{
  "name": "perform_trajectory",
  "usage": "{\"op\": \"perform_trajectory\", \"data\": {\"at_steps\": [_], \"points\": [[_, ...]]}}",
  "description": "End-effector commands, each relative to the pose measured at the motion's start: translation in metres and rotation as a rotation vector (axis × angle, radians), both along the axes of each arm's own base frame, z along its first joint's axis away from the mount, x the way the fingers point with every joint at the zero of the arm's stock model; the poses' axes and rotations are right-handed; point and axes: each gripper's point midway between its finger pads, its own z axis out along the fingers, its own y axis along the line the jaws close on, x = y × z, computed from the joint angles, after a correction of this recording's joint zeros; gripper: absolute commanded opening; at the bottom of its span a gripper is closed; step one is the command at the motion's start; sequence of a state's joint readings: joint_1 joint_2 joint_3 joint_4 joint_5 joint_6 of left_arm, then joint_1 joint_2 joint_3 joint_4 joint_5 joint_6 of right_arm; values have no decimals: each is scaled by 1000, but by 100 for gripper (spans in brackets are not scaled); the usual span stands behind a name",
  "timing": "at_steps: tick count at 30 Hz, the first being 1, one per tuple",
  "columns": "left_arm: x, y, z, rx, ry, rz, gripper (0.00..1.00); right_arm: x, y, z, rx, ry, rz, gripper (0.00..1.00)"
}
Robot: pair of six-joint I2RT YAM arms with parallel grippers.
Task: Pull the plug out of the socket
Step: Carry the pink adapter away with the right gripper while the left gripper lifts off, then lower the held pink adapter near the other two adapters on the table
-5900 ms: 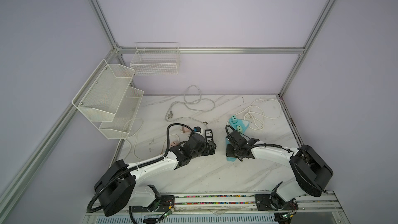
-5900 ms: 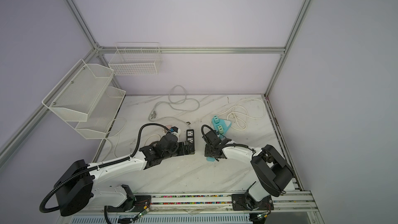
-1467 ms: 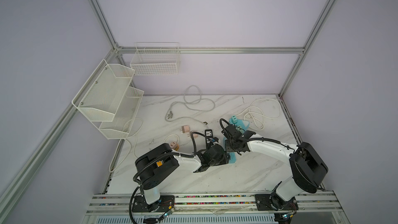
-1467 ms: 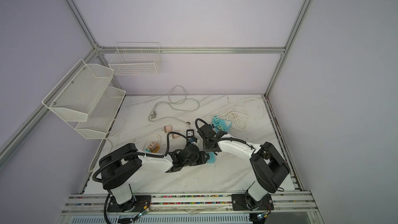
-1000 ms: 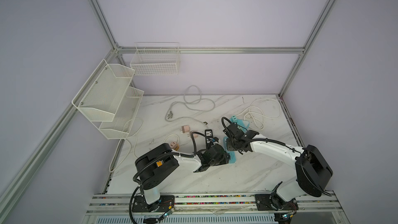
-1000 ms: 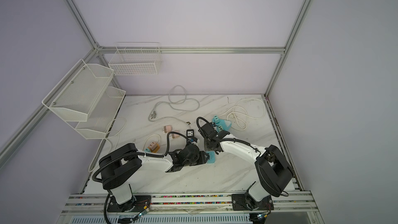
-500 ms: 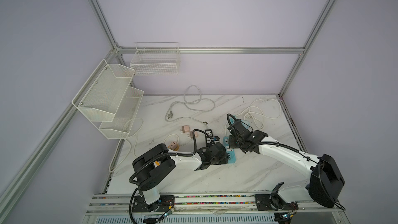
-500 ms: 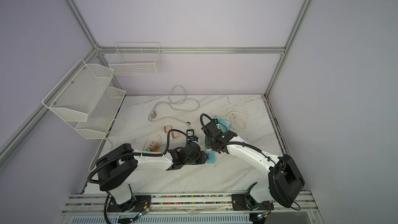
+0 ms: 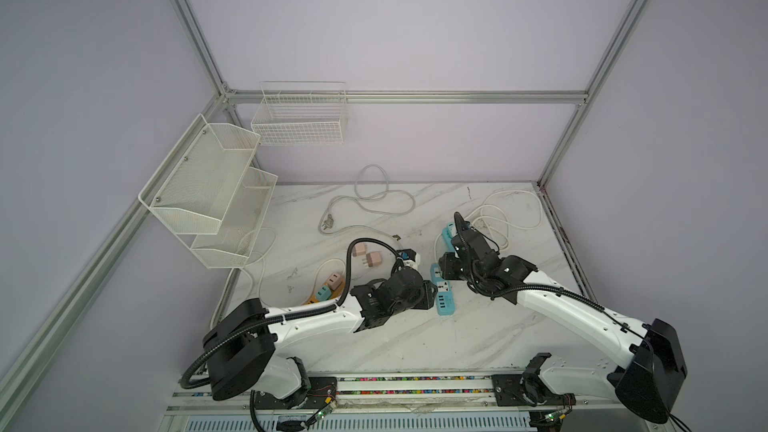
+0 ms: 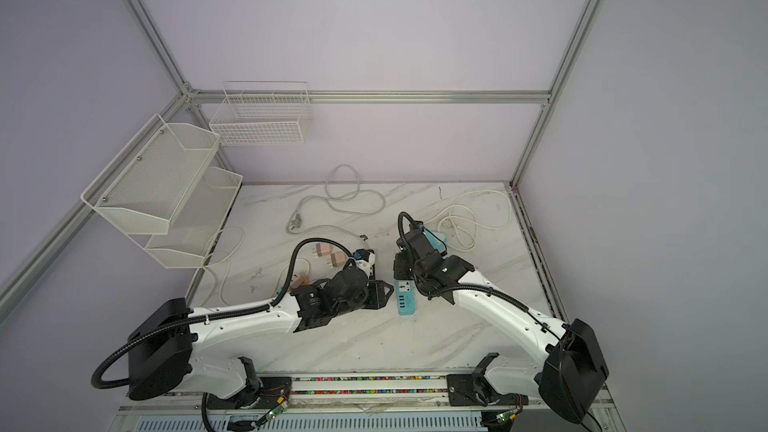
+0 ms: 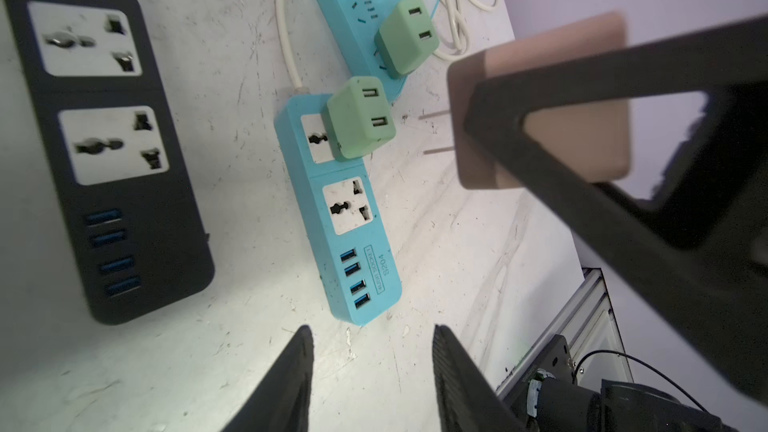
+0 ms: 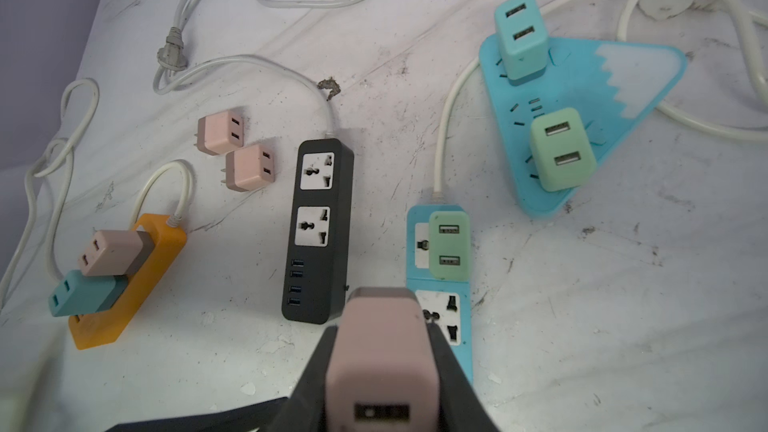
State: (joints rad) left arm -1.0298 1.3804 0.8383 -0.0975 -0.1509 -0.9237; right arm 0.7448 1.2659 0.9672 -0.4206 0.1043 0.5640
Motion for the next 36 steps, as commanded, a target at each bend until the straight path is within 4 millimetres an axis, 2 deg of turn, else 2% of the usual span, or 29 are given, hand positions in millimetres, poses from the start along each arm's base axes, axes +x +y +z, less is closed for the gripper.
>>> {"op": "perform_trajectory", "data": {"at_steps": [1,7,12,18,23,26,34,36], "points": [[-1,41,-10,124,-42,61,49,3,30,1,125,-6,51,20],[-4,94,-2,208,-82,174,52,4,75,8,252,-33,123,20],[-8,132,4,225,-100,258,54,7,110,-3,332,-18,168,21],[-11,168,3,226,-94,349,56,13,147,-20,419,-4,186,21],[-14,185,-4,227,-79,394,57,16,176,-46,434,41,211,21],[-14,189,-8,228,-70,409,58,18,187,-64,411,62,209,21],[-12,188,-17,225,-43,428,59,18,202,-91,435,106,205,21],[-11,186,-19,226,-37,424,60,19,206,-93,447,108,209,23]]}}
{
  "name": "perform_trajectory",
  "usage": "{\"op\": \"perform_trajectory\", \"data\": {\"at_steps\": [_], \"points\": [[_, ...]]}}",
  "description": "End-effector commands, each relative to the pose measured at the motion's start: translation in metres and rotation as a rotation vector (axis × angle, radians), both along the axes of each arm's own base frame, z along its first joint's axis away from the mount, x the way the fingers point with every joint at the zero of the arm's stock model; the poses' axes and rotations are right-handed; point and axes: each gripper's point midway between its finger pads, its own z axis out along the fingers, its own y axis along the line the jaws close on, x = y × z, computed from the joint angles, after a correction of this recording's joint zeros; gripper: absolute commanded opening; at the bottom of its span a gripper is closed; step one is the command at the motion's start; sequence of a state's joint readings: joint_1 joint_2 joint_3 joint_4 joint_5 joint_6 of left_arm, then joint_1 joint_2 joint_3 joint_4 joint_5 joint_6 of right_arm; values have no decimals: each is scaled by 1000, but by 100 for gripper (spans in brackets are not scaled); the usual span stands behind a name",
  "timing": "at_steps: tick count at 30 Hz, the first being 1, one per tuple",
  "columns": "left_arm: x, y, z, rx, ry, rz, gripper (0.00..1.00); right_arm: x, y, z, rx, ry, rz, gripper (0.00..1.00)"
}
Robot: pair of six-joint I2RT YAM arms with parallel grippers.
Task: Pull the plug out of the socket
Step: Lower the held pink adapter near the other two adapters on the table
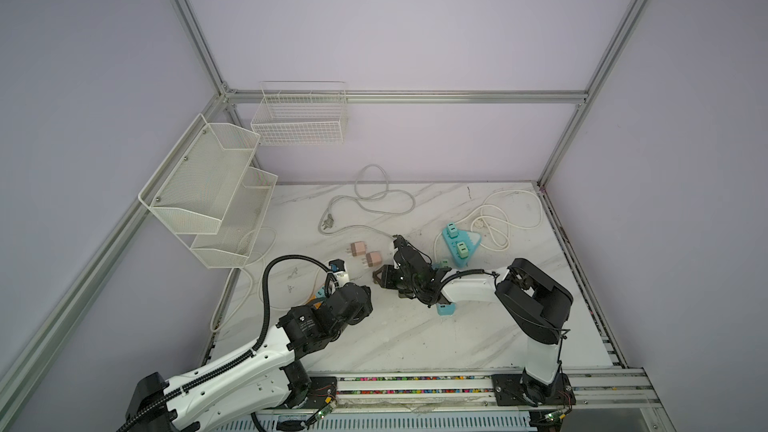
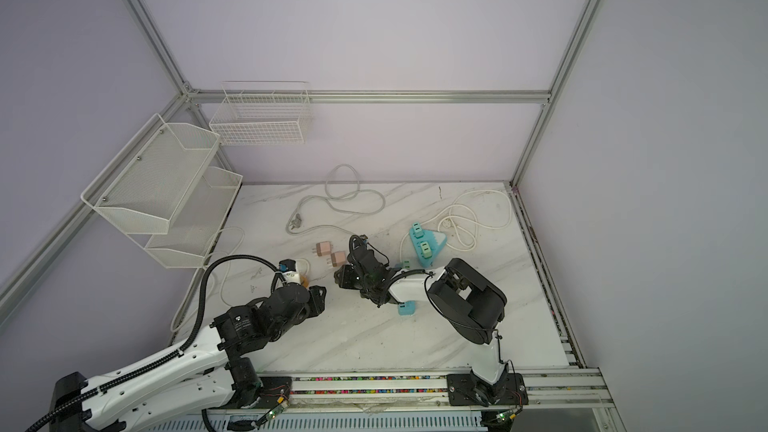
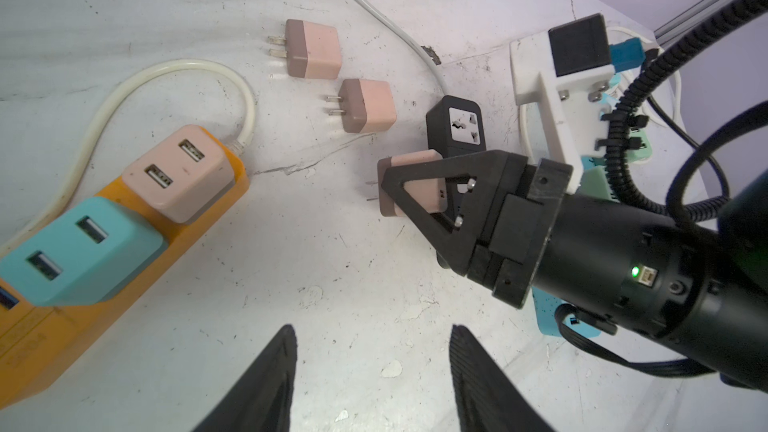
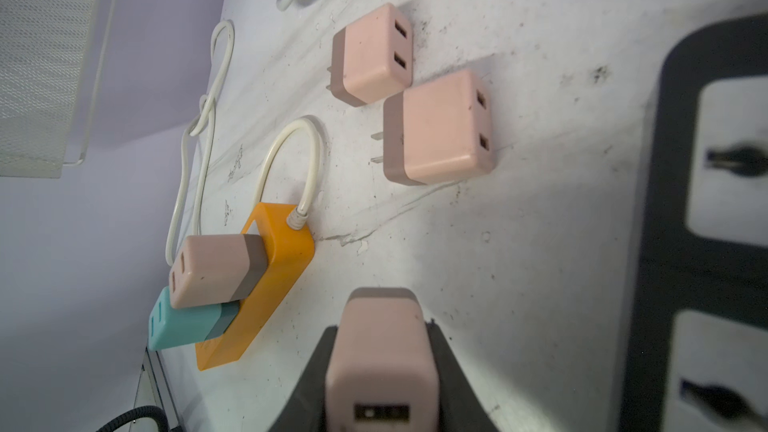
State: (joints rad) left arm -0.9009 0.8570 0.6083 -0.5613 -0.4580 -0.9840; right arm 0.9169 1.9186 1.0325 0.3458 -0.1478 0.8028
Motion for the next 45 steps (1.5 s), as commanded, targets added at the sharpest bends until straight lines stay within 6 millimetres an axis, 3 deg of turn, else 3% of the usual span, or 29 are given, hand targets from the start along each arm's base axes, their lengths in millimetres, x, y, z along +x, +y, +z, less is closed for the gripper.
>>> {"op": "perform_trajectory", "data": {"at_steps": [1,6,11,15,22,29,36,45], "points": [[1,5,-14,11,11,28,60,6,18,15,79,-21,-5,23],[1,1,-14,-3,18,21,61,5,19,-7,34,8,-6,26],[2,0,-16,-17,18,24,61,4,18,-14,13,9,-1,31],[2,-1,-15,-23,16,19,61,4,13,-23,-31,12,-4,41],[4,-7,-9,-48,7,-5,63,6,7,-14,-60,-15,-12,60],[4,-23,6,-104,-11,-69,65,4,-5,16,-61,-78,-15,75],[8,-34,22,-155,-37,-98,66,-1,-20,52,-46,-114,-18,80],[16,-74,41,-269,-70,-208,67,9,-84,97,-108,-159,-104,81]]}}
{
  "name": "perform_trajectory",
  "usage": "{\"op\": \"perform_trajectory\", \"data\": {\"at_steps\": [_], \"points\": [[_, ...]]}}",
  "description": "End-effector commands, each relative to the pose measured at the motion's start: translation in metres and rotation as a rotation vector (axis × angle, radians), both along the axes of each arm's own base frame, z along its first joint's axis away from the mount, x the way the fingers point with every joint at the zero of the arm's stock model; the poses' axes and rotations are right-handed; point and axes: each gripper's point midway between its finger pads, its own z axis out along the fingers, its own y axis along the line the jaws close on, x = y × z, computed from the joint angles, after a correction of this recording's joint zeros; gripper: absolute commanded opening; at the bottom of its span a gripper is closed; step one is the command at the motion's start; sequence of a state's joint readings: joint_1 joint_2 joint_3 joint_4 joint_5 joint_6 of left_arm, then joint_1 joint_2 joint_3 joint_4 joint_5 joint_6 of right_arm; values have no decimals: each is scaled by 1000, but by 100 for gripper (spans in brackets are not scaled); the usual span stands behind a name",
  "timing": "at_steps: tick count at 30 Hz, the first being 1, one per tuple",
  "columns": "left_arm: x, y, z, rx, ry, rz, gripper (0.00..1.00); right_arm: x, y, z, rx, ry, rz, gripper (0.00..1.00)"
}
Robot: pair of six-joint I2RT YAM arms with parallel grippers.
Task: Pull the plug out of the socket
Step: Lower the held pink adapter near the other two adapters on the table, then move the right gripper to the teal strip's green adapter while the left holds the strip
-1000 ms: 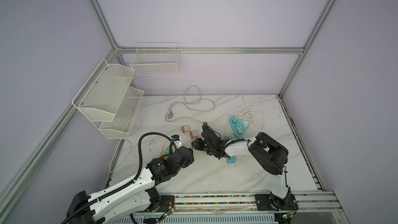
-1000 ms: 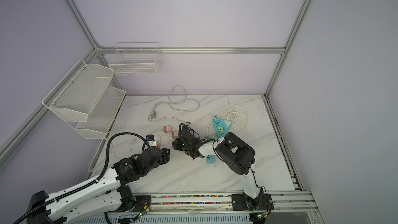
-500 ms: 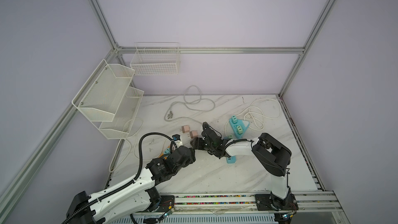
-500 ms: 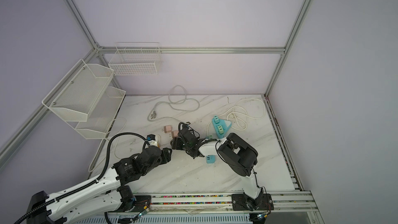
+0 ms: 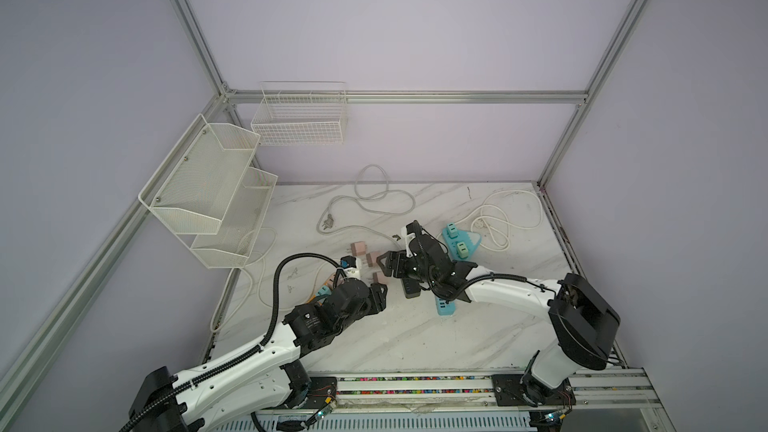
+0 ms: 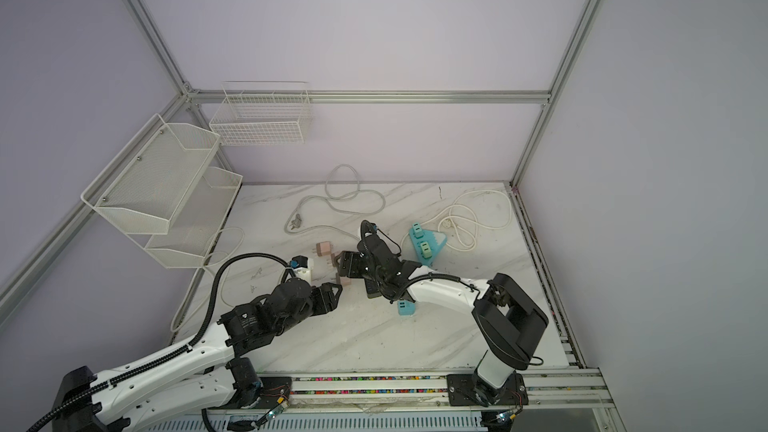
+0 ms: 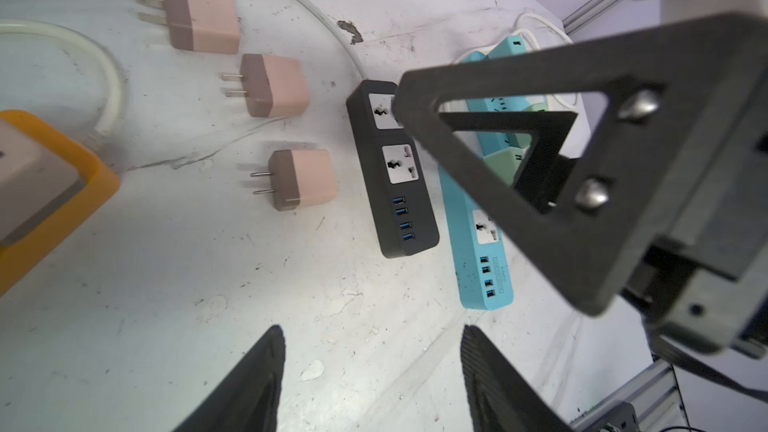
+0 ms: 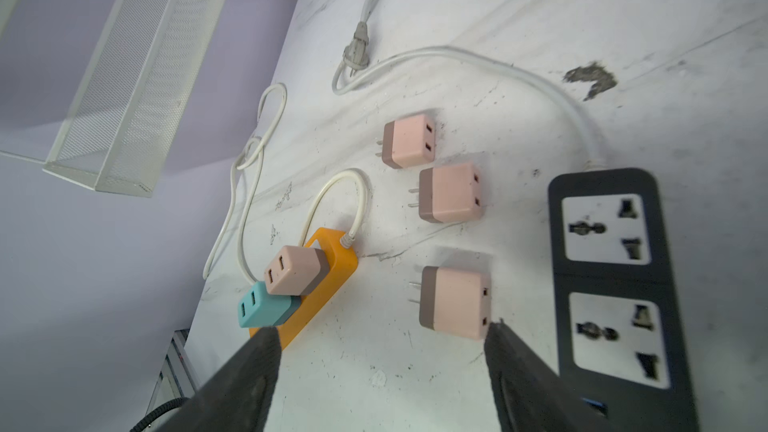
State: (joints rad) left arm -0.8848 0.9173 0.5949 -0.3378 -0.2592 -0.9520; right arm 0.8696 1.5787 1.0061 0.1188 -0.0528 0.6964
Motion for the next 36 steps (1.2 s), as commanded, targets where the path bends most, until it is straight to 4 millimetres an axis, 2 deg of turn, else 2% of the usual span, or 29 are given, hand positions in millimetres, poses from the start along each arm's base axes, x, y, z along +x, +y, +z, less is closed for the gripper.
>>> {"op": "perform_trajectory", "data": {"at_steps": [1,8,11,15,20,21,24,31,36], "points": [[12,-28,32,-100,-63,-56,67,5,-38,-2,-103,12,-63,81],[28,-65,29,-104,-29,-115,67,18,-106,6,-235,15,-175,80],[34,-81,24,-119,-20,-133,67,21,-123,4,-324,8,-206,80],[43,-102,17,-138,-5,-151,65,28,-140,-12,-466,35,-248,78],[54,-118,13,-158,-3,-143,64,36,-142,-28,-517,56,-249,77],[57,-122,1,-144,17,-139,63,37,-143,-31,-529,59,-250,77],[62,-132,-2,-151,20,-146,62,42,-144,-42,-557,77,-248,76],[72,-148,-14,-155,39,-150,58,49,-149,-49,-579,89,-260,73],[78,-163,-17,-165,50,-173,55,49,-156,-61,-596,121,-262,68]]}}
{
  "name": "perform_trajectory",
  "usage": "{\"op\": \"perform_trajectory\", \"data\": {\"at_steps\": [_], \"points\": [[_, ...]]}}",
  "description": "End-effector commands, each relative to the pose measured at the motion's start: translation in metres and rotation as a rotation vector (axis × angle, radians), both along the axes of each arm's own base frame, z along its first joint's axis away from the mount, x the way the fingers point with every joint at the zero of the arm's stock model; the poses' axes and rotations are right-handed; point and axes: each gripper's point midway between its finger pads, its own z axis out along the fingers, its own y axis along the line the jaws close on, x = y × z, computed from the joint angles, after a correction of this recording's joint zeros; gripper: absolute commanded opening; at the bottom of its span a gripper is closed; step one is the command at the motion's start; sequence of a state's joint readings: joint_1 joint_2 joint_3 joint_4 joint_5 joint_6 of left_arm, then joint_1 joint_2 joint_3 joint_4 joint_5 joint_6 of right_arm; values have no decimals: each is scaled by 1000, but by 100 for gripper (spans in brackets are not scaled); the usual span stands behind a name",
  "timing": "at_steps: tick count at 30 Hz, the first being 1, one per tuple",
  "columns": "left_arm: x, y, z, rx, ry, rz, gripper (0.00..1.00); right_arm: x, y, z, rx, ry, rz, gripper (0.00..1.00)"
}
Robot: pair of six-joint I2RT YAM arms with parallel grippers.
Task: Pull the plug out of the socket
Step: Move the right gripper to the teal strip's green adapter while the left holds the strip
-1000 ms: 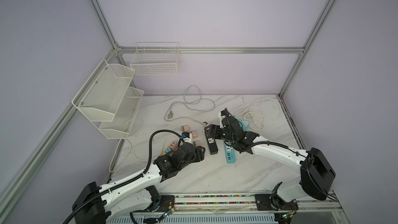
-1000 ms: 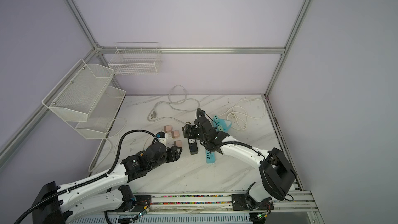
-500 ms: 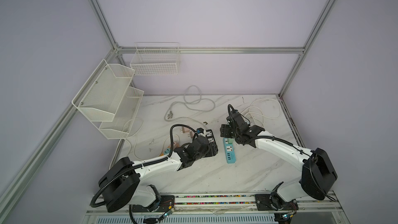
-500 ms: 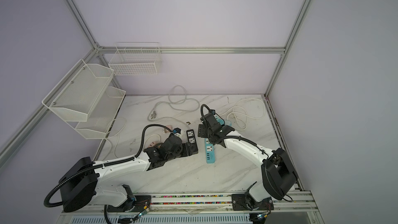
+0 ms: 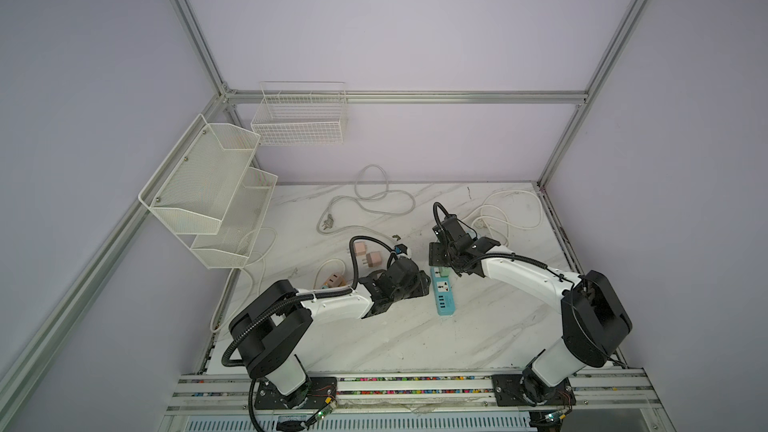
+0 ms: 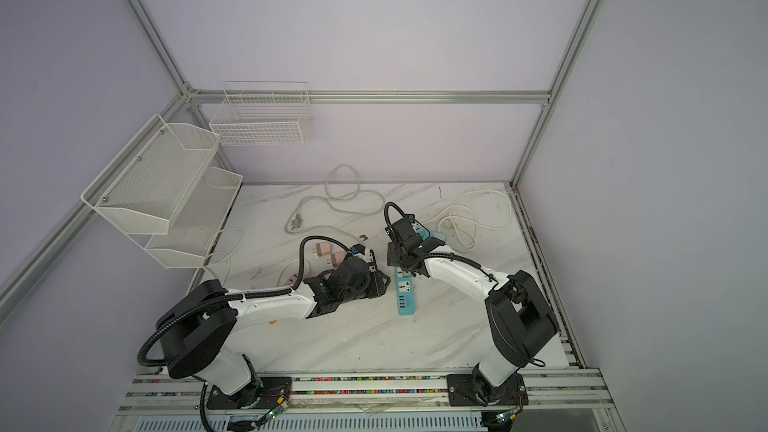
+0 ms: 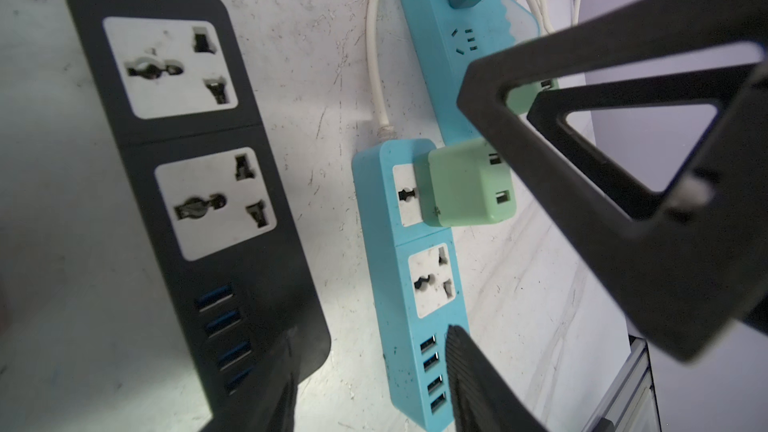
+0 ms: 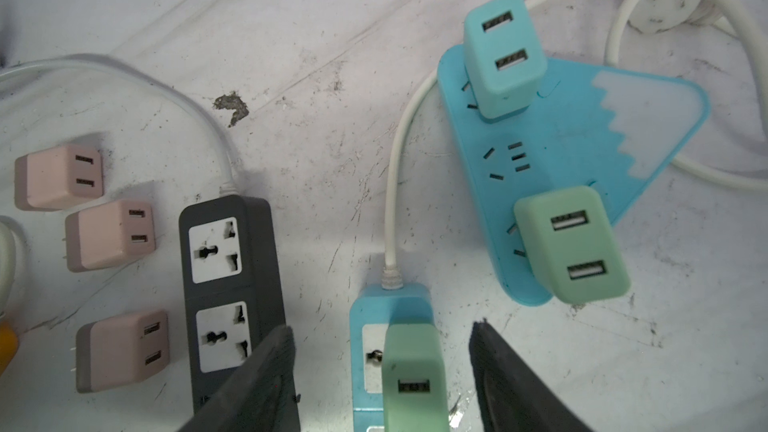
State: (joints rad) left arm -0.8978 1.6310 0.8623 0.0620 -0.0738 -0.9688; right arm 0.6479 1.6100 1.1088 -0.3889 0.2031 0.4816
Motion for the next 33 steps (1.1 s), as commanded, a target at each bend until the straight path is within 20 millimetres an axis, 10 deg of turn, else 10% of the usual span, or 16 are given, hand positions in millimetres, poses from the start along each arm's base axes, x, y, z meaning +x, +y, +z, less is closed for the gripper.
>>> {"op": "perform_trajectory", "data": {"at_steps": [1,33], "points": [[18,-34,46,-124,-64,-23,54,-1,-8,-7,-32,25,-8,67],[20,-62,-22,-46,95,-70,41,-19,-13,-58,-27,162,40,45]]}}
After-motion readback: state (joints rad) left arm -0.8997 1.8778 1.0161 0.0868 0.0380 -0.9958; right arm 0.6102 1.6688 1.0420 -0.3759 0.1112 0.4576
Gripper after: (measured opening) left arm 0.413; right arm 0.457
